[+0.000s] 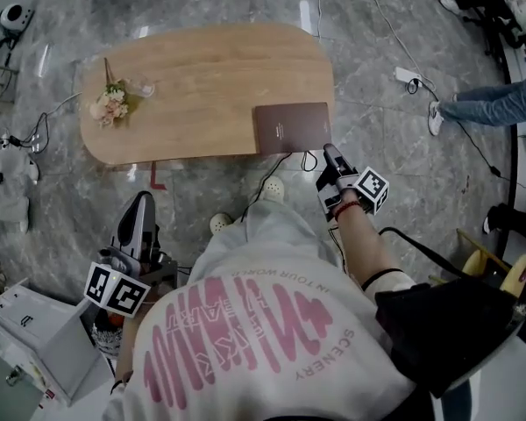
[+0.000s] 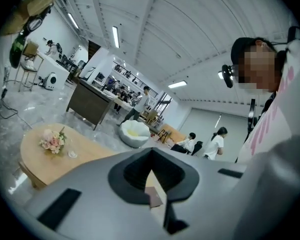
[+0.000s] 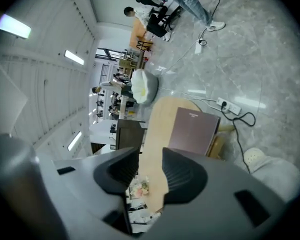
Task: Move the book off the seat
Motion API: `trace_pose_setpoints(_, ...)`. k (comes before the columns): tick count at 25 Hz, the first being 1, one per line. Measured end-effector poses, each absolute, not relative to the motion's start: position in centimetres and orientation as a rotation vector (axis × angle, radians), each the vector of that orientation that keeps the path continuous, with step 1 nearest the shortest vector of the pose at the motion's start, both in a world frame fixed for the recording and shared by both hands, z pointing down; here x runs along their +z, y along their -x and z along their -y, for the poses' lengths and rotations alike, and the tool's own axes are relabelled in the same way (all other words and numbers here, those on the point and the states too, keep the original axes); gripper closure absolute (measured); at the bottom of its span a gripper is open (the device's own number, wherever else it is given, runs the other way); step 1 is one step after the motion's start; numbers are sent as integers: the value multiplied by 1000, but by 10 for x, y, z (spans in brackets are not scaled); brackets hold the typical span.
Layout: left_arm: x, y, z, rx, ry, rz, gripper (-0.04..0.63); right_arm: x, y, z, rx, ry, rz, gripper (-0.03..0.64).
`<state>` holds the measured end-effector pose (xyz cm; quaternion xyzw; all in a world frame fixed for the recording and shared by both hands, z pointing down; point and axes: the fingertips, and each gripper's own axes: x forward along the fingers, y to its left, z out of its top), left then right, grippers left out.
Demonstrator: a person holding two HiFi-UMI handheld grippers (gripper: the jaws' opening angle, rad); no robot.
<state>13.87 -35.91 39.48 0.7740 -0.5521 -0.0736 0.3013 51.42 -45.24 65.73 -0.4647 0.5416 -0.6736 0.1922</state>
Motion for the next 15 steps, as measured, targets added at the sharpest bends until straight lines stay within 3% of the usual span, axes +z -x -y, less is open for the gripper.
trace_pose_setpoints(6, 379, -126, 369, -264, -2164, 1379, 588, 567, -499, 459, -1612, 1160, -1604, 586)
trace_pose_setpoints(15, 354, -105, 366, -272, -2268, 1236, 588, 428, -468, 444, -1280, 989, -1787, 597)
